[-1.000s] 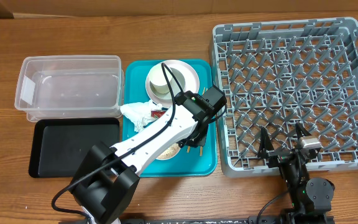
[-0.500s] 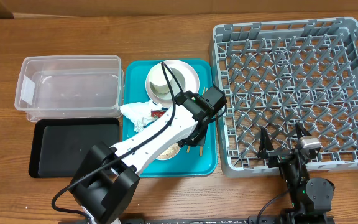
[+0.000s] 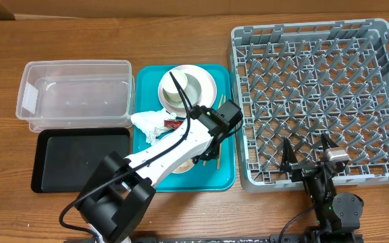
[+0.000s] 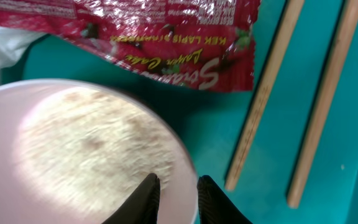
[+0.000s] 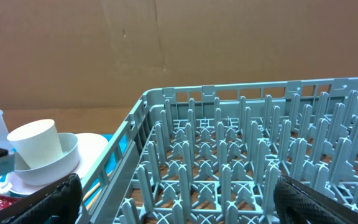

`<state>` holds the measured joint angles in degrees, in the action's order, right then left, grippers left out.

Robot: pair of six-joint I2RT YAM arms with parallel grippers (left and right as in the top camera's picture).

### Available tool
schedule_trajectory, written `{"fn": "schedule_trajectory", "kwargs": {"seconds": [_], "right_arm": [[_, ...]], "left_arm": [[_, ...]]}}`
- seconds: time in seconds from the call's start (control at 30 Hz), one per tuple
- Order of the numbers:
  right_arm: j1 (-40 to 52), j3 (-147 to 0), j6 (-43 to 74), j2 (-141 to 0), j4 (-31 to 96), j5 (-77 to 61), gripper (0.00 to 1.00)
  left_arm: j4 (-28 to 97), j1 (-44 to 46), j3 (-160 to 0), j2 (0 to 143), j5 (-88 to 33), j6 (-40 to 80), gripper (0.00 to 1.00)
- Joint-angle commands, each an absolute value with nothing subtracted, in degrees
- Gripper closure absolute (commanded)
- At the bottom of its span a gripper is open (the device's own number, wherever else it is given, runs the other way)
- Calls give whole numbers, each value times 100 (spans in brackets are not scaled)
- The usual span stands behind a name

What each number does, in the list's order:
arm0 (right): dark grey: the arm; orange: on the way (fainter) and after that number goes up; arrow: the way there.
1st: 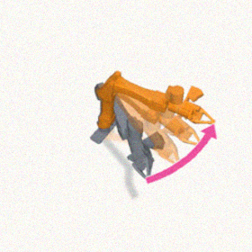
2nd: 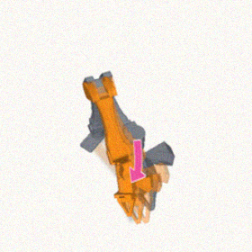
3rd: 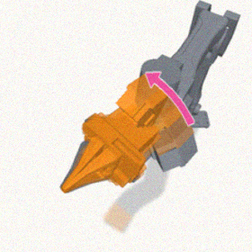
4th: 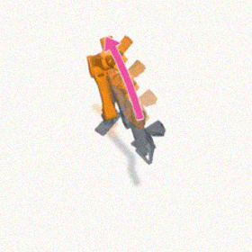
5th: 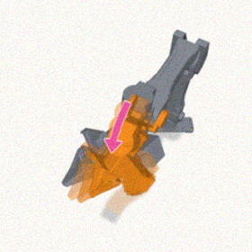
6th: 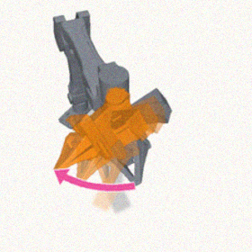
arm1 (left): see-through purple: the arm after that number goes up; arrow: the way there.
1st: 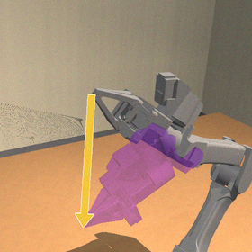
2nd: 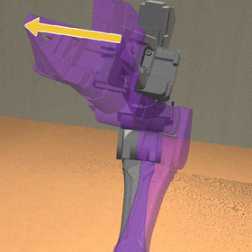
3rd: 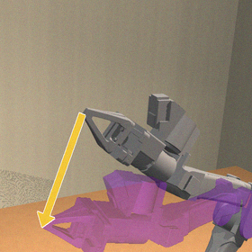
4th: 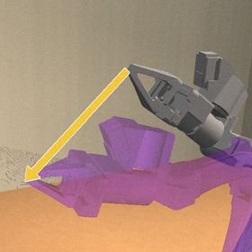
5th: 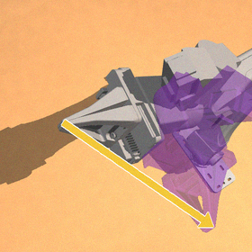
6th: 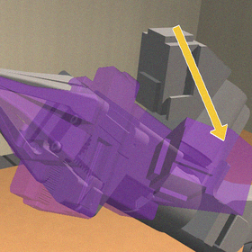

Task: Sort waste into correct bins and load items into the dishwasher
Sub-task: 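Lower the left gripper and grasp the rim of the pink bowl, then lift the pink bowl and carry it left over the black tray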

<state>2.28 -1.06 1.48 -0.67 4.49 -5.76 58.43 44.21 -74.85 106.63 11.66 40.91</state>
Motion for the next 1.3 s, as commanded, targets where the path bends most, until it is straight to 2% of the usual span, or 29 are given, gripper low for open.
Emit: {"fn": "schedule_trajectory", "kwargs": {"seconds": [0.0,0.43,0.57,0.63,0.9,1.27], "right_arm": [[213,-45,154,-16,423,-585,0],[213,-45,154,-16,423,-585,0],[213,-45,154,-16,423,-587,0],[213,-45,152,-16,423,-587,0],[213,-45,154,-16,423,-587,0],[213,-45,154,-16,423,-585,0]], "left_arm": [[5693,4429,-7214,10753,1341,4351,76],[5743,4438,-7203,10753,1321,4283,80],[5852,4438,-7203,10753,1260,4281,87],[5848,4438,-7203,10753,1260,4237,96],[5911,4431,-7229,10488,1267,4010,96],[6532,4383,-7262,9148,1599,3798,96]]}}
